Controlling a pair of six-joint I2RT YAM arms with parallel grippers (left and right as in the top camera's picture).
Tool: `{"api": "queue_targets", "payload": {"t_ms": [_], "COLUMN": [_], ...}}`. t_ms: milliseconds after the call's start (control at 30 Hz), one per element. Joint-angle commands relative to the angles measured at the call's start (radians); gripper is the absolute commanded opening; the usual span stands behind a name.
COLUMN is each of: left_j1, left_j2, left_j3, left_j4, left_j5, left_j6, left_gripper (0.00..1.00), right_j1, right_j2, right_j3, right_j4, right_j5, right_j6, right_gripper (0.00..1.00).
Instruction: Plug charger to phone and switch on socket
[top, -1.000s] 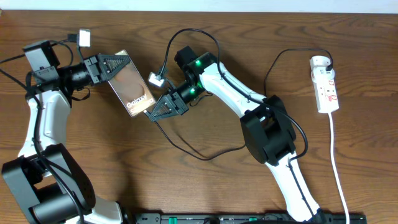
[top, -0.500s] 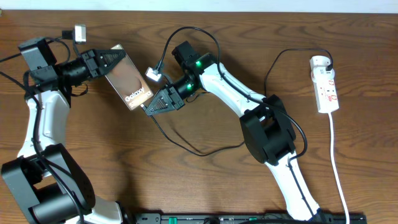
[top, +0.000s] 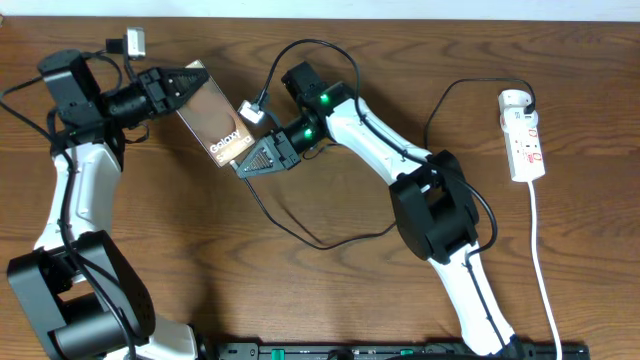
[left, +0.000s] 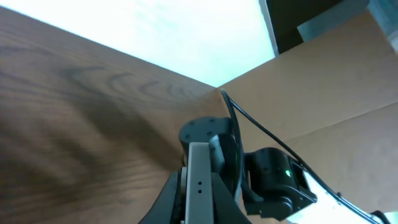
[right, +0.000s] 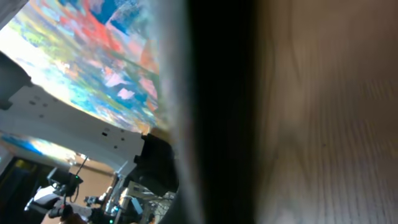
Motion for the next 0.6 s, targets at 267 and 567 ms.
{"api": "queue_targets", "payload": {"t_ms": [267, 567], "left_j1": [0.146, 0.149], "left_j2": [-0.02, -0.02], "left_j3": [0.0, -0.001], "left_j4": [0.008, 0.0], "left_j5": [0.141, 0.193], "left_j6": [-0.084, -0.084], "left_gripper": [0.07, 0.07], "right_j1": [-0.054, -0.073], "right_j2": [-0.01, -0.01], "right_j3": [0.027, 0.027], "right_j4": [-0.116, -0.495], "right_j5": [0.58, 1.315], "right_j6": [0.296, 0.521], "right_gripper": [0.01, 0.01]}}
